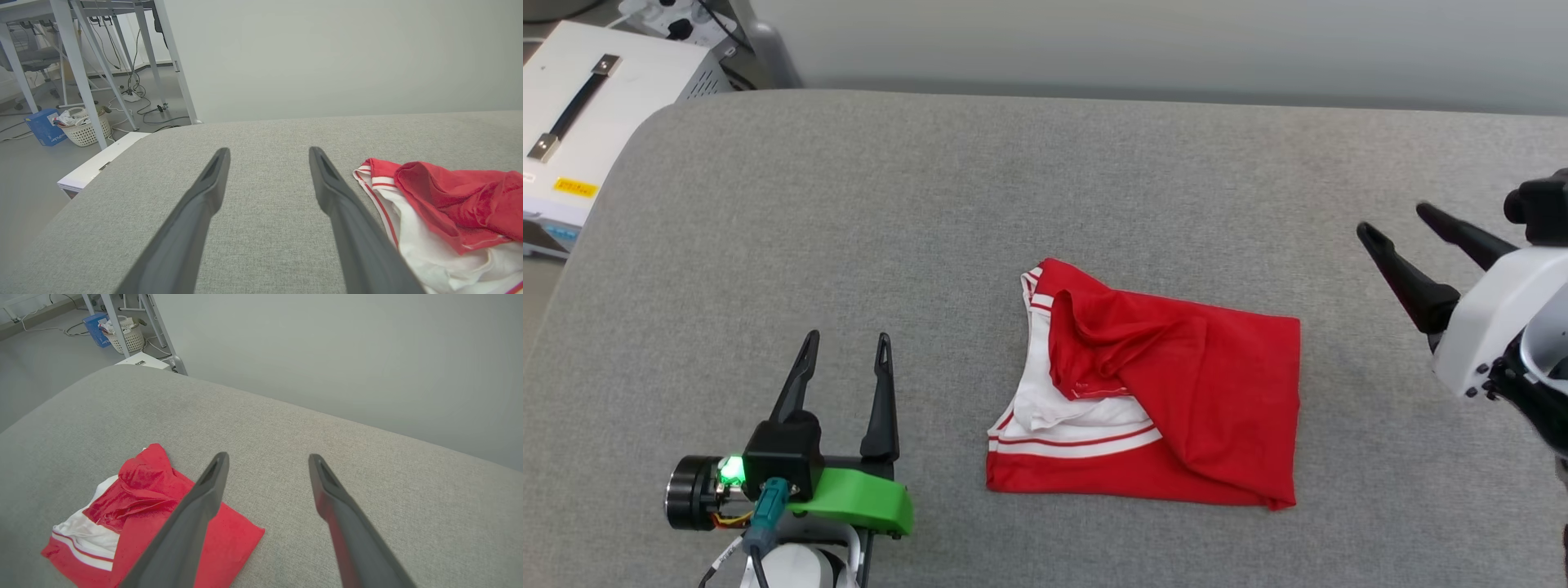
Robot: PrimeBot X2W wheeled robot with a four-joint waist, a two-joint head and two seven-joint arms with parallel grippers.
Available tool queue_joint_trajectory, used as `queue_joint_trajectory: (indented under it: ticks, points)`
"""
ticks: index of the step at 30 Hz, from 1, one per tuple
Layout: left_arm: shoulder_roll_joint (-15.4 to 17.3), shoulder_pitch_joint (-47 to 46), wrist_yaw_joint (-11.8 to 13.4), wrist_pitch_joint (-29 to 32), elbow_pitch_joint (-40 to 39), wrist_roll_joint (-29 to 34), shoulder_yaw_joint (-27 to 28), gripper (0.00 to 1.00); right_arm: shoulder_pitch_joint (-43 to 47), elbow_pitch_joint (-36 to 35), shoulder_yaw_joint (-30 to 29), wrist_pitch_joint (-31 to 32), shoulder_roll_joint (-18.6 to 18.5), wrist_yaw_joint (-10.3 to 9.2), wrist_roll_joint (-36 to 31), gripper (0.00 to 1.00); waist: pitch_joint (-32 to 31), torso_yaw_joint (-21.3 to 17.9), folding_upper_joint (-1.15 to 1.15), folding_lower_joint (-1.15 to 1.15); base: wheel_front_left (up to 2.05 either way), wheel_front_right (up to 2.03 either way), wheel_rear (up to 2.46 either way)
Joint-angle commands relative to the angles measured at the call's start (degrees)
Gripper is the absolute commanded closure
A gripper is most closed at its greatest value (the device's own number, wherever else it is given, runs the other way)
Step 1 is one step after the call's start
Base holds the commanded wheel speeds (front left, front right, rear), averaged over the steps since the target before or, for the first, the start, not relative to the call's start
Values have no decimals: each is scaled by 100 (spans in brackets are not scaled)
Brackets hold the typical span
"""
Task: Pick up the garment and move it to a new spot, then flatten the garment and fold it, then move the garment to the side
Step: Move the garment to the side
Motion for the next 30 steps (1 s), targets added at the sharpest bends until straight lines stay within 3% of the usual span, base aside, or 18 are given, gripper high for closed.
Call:
queue_joint_trajectory:
  ticks: [1, 6, 10, 16, 23, 27, 28, 30]
  points:
    - [-30, -129, -25, -34, 8, -22, 12, 0, -91, 21, 38, 417, -118, -5, 267, 0, 97, 81, 0, 0, 0, 0, 0]
    - [-56, -234, -34, -34, -6, -20, -9, 0, 44, 158, 99, 1963, -344, -5, 1272, 0, 283, 192, 0, 0, 0, 0, 0]
    - [-85, -375, -41, -34, -26, -29, -49, 0, 295, 289, 140, 2576, -419, -5, 1557, 0, 465, 328, 0, 0, 0, 0, 0]
    - [-111, -555, -46, -34, -86, -25, -68, 0, 441, 490, 193, 2661, -154, -5, 1720, 0, 742, 509, 0, 0, 0, 0, 0]
    - [-133, -723, -71, -34, -92, -34, -88, 0, 425, 946, 533, 2368, 219, -5, 1713, 0, 969, 654, 0, 0, 0, 0, 0]
    - [-144, -758, -73, -34, -71, -44, -80, 0, 489, 1196, 821, 2144, 233, -5, 1607, 0, 1006, 703, 0, 0, 0, 0, 0]
    - [-145, -762, -74, -34, -64, -43, -74, 0, 493, 1234, 871, 2021, 214, -5, 1578, 39, 1001, 710, 0, 0, 0, 0, 0]
    - [-148, -759, -69, -34, -52, -37, -52, 0, 477, 1253, 968, 1804, 175, -5, 1573, 100, 978, 704, 0, 0, 0, 0, 0]
